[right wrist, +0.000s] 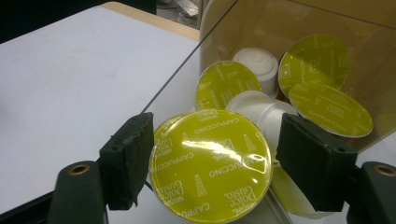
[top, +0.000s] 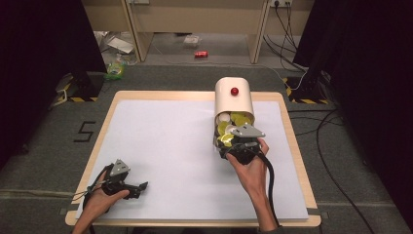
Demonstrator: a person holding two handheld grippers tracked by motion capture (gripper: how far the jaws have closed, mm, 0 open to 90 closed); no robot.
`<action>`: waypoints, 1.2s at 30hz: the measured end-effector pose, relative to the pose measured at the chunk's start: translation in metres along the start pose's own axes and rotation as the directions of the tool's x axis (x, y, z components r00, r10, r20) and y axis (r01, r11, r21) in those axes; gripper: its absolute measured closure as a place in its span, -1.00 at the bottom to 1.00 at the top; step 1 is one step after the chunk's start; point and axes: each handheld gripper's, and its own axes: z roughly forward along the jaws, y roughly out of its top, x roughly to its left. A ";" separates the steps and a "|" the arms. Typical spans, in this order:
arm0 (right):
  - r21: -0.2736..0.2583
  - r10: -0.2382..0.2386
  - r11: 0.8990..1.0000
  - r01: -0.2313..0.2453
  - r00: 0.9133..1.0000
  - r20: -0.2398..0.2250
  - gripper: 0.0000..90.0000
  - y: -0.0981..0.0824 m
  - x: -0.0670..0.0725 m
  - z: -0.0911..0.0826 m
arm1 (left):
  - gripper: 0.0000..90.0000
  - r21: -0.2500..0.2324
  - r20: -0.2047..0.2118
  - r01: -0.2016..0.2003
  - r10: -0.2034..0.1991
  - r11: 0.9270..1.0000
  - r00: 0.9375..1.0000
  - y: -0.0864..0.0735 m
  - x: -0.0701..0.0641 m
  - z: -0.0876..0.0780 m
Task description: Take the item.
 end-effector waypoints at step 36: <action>-0.150 0.068 0.986 -0.073 0.997 -0.038 -0.11 0.004 -0.022 -0.044 | -1.00 -0.001 0.000 0.000 0.000 1.000 1.000 0.000 0.000 0.000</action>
